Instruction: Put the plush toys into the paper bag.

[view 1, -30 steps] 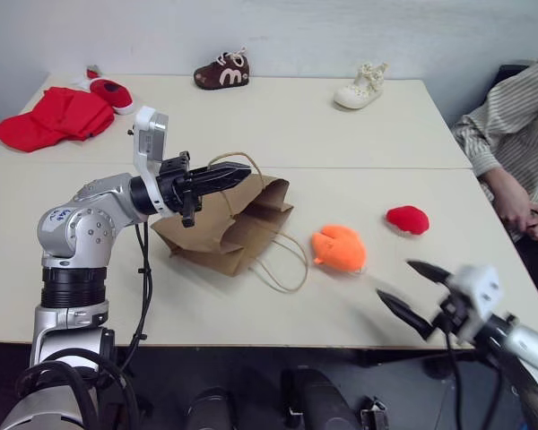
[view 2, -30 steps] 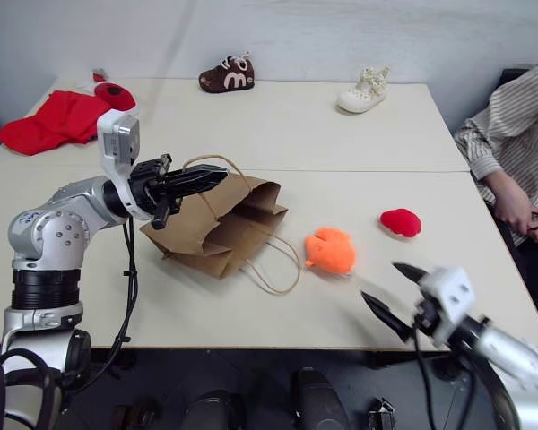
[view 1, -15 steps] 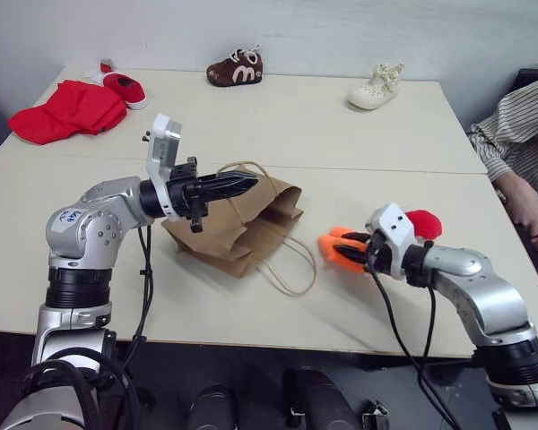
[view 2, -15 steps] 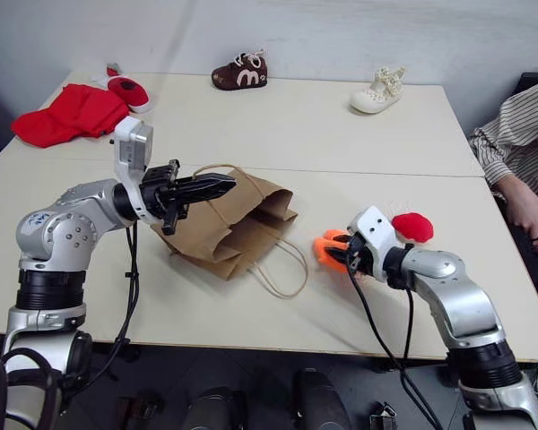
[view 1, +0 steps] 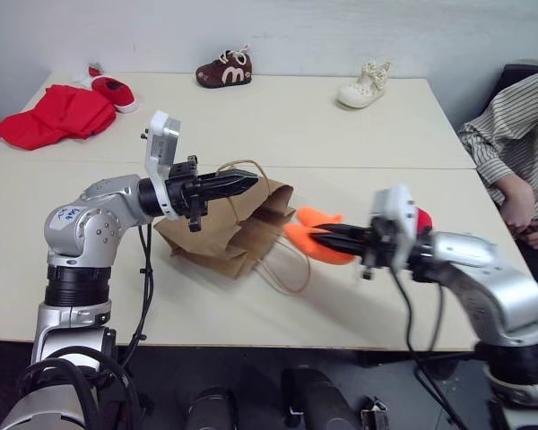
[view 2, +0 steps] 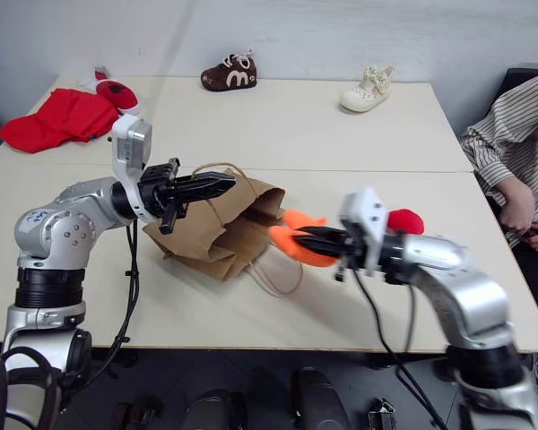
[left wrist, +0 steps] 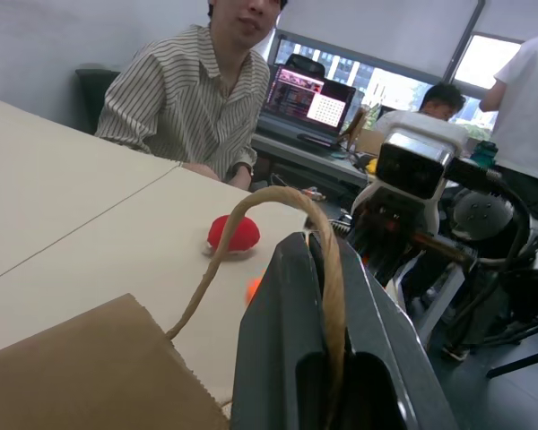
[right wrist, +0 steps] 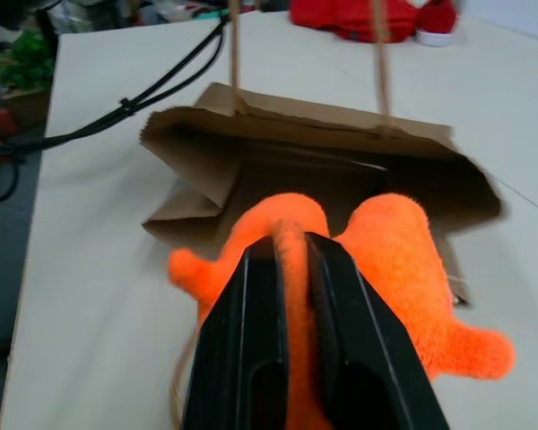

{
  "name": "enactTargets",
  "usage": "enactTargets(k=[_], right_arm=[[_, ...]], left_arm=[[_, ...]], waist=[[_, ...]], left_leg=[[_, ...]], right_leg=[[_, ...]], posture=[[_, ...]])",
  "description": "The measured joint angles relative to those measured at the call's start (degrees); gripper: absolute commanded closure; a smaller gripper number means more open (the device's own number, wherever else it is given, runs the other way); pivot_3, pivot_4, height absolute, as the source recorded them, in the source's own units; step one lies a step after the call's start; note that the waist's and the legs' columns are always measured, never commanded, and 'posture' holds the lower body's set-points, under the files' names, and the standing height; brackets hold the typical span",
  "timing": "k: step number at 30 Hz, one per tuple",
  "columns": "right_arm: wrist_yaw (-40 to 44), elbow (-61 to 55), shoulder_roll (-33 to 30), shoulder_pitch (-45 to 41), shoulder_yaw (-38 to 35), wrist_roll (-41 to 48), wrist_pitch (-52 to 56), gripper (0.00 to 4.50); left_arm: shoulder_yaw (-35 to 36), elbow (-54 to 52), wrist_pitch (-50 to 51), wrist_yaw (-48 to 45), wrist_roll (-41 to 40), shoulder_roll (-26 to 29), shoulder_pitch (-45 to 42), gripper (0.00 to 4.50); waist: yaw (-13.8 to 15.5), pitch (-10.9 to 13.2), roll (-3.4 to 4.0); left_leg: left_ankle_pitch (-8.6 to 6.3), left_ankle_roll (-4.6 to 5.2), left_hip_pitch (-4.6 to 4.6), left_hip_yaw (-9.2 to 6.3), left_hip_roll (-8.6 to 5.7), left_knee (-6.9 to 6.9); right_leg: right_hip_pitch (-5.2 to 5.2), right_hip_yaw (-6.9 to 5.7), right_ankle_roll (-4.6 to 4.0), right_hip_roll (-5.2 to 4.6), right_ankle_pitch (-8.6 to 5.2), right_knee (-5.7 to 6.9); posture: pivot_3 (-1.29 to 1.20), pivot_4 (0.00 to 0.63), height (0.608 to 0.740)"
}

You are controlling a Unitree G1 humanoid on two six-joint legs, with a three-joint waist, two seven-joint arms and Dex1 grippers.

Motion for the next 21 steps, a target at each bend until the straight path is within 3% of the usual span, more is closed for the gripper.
enactTargets(k=[5, 14, 18, 21], right_arm=[[-5.7, 14.8, 9.3, -8.9, 8.5, -9.7, -3.7, 4.5], [-7.5, 40.8, 22.8, -19.3, 10.0, -17.7, -17.2, 4.5], [-5.4, 42.5, 25.1, -19.4, 9.0, -16.9, -18.7, 3.24], [-2.5, 37.6, 22.3, -17.5, 8.0, -15.8, -18.0, 2.18]], left_arm=[[2.2, -0.3, 3.2, 0.0, -4.4, -0.8, -0.9, 4.5], [2.2, -1.4, 7.0, -1.0, -7.6, -1.6, -0.6, 4.5], [2.1, -1.2, 5.7, -0.9, -7.1, -2.8, -0.6, 4.5], [2.2, -0.6, 4.6, -0.9, -6.7, -3.0, 0.1, 4.5]], waist=[[-0.2, 0.0, 0.0], [-0.6, 0.0, 0.01], [-0.6, 0.0, 0.02], [-0.3, 0.0, 0.02]], left_leg=[[0.01, 0.07, -0.58, 0.02, -0.01, 0.18], [0.0, 0.1, -0.91, -0.06, 0.02, 0.6], [0.0, 0.1, -0.91, -0.07, 0.02, 0.61], [0.0, 0.1, -0.94, -0.14, 0.02, 0.63]], right_leg=[[-0.56, -0.01, 0.01, -0.07, 0.01, 0.1], [-0.85, -0.09, 0.0, -0.08, 0.0, 0.45], [-0.85, -0.09, 0.0, -0.09, 0.0, 0.58], [-0.84, -0.14, 0.0, -0.12, 0.0, 0.59]], posture=[[0.0, 0.15, 0.74], [0.0, 0.15, 0.74], [0.0, 0.15, 0.74], [0.0, 0.15, 0.74]])
